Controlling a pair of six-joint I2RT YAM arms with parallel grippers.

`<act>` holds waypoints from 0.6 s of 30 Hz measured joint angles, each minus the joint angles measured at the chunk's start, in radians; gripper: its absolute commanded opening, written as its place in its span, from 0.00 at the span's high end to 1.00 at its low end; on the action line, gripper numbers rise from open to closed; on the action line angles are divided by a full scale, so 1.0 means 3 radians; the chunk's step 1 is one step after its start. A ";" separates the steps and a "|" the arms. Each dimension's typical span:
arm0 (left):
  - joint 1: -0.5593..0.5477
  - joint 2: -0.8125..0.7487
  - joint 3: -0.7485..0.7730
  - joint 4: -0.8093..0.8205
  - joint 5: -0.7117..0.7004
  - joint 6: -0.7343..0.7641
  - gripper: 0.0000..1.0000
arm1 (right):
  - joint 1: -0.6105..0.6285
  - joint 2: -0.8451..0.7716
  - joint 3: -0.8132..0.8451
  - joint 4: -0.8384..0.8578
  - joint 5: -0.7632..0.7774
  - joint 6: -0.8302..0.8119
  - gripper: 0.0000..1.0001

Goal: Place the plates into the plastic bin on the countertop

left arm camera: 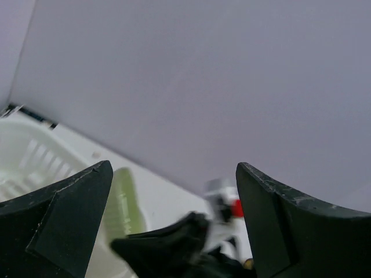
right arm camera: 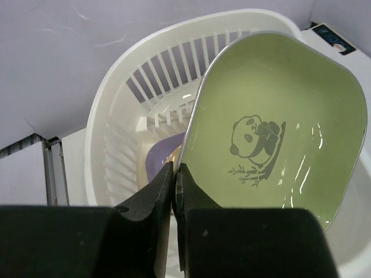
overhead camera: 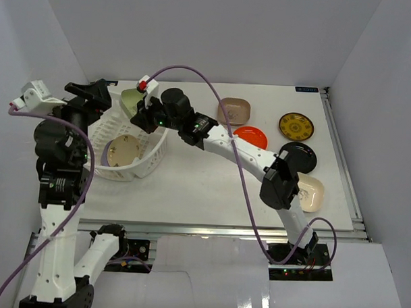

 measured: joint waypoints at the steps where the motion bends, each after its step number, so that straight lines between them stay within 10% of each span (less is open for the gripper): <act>1: -0.0067 -0.0052 0.0086 0.0051 0.0015 0.0032 0.02 | 0.0009 0.0134 0.0106 0.0011 -0.0050 -0.0010 0.92; 7: -0.0284 -0.0264 0.0252 0.0340 0.0337 0.0193 0.02 | 0.0163 0.0799 0.0584 0.0017 -0.0202 -0.0156 0.82; 11: -0.0301 -0.0211 0.0113 0.0352 0.0509 0.0202 0.02 | 0.0337 0.0960 0.0603 0.0013 -0.0136 -0.0371 0.31; 18: -0.0301 -0.0085 0.0099 0.0242 0.0651 0.0203 0.02 | 0.0546 0.0829 0.0429 0.0139 -0.0079 -0.0540 0.29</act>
